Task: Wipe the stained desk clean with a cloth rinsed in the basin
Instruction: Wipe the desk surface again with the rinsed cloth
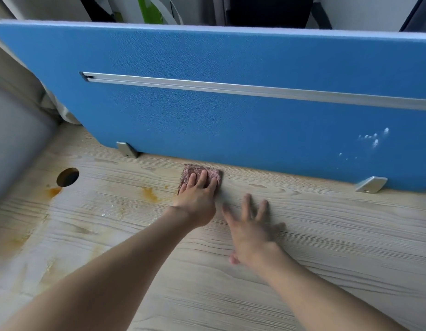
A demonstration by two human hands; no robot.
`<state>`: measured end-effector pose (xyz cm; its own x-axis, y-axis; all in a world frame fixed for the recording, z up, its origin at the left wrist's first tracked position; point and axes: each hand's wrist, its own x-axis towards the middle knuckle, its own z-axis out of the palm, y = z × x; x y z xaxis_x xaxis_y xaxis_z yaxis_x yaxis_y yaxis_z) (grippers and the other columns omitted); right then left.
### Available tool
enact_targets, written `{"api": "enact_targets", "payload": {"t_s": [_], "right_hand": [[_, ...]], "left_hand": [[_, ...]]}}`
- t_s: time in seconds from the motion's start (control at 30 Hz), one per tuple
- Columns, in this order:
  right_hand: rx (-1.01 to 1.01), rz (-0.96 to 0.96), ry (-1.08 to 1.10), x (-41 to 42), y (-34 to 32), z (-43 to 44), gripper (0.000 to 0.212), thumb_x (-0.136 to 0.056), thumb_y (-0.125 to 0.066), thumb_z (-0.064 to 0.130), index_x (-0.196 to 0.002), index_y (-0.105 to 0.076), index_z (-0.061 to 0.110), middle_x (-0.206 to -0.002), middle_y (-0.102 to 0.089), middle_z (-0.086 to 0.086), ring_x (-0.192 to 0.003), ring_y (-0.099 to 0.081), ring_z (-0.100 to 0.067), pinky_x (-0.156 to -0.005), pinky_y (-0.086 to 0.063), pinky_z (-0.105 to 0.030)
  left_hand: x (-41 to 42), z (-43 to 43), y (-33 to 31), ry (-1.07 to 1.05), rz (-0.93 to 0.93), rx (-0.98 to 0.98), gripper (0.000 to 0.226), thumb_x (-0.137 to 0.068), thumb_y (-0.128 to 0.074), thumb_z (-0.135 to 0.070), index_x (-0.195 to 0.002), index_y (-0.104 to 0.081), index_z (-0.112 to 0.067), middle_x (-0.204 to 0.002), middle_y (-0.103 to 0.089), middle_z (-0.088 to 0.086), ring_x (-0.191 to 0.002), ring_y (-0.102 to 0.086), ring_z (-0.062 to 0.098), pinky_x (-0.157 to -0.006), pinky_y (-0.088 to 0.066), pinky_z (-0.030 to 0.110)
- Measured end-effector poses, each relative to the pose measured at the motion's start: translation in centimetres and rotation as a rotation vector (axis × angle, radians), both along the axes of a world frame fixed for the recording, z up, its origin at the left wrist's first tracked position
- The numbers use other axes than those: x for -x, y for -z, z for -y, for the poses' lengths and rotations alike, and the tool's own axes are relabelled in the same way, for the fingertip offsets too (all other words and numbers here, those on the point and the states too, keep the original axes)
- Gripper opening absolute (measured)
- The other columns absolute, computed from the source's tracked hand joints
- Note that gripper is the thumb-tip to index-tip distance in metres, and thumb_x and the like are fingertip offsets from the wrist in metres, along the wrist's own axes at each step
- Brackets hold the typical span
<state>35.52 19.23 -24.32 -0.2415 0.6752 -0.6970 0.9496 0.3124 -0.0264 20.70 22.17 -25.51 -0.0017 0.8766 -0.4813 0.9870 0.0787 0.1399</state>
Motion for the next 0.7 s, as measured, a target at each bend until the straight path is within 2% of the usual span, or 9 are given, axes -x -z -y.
{"api": "enact_targets", "payload": {"t_s": [0.13,0.27,0.37,0.47,0.53,0.7], "right_hand": [[0.004,0.02,0.005,0.3,-0.2,-0.1,0.122,-0.076,-0.083,0.043,-0.154,0.011,0.044,-0.159,0.03,-0.014,-0.144,0.017,-0.056,-0.1,-0.024,-0.082],[-0.04,-0.002,-0.079,0.5,0.0,0.4,0.115,-0.083,-0.078,0.035,-0.154,0.013,0.042,-0.16,0.031,-0.01,-0.145,0.019,-0.052,-0.102,-0.015,-0.084],[-0.055,-0.044,-0.113,0.8,0.3,1.0,0.101,-0.09,-0.07,0.029,-0.154,0.007,0.046,-0.162,0.024,-0.005,-0.146,0.012,-0.052,-0.102,-0.023,-0.08],[-0.089,-0.017,-0.133,1.1,0.2,1.0,0.098,-0.088,-0.073,0.037,-0.154,-0.001,0.045,-0.162,0.018,-0.007,-0.145,0.007,-0.055,-0.1,-0.029,-0.079],[-0.074,-0.017,-0.128,1.4,0.0,0.9,0.099,-0.088,-0.073,0.038,-0.154,-0.001,0.046,-0.162,0.019,-0.008,-0.145,0.007,-0.056,-0.099,-0.03,-0.079],[-0.083,0.009,-0.129,1.5,0.7,0.7,0.094,-0.094,-0.068,0.027,-0.153,0.003,0.044,-0.162,0.023,-0.007,-0.145,0.011,-0.056,-0.099,-0.029,-0.08]], "left_hand": [[-0.4,1.9,0.0,0.066,0.006,0.003,0.067,-0.099,-0.028,-0.023,-0.16,0.001,-0.023,-0.166,0.014,0.004,-0.152,0.011,0.033,-0.125,-0.003,0.047],[0.6,0.1,-0.3,-0.005,-0.006,0.011,0.07,-0.098,-0.035,-0.023,-0.16,-0.001,-0.021,-0.166,0.012,0.009,-0.152,0.008,0.037,-0.124,-0.004,0.05],[0.5,-0.2,-0.4,-0.02,-0.012,0.004,0.072,-0.098,-0.036,-0.022,-0.16,0.0,-0.022,-0.166,0.012,0.009,-0.152,0.008,0.037,-0.124,-0.004,0.05],[0.7,1.9,-0.2,0.054,-0.03,0.008,0.069,-0.1,-0.034,-0.027,-0.16,0.002,-0.022,-0.166,0.014,0.008,-0.152,0.01,0.036,-0.124,-0.005,0.049],[1.3,2.6,-0.1,0.082,-0.04,0.012,0.069,-0.1,-0.033,-0.027,-0.16,0.002,-0.022,-0.166,0.014,0.008,-0.152,0.01,0.035,-0.124,-0.005,0.048],[2.0,0.0,-0.4,-0.018,-0.009,0.015,0.072,-0.098,-0.039,-0.026,-0.16,-0.003,-0.021,-0.166,0.011,0.011,-0.152,0.007,0.039,-0.123,-0.008,0.053]]}}
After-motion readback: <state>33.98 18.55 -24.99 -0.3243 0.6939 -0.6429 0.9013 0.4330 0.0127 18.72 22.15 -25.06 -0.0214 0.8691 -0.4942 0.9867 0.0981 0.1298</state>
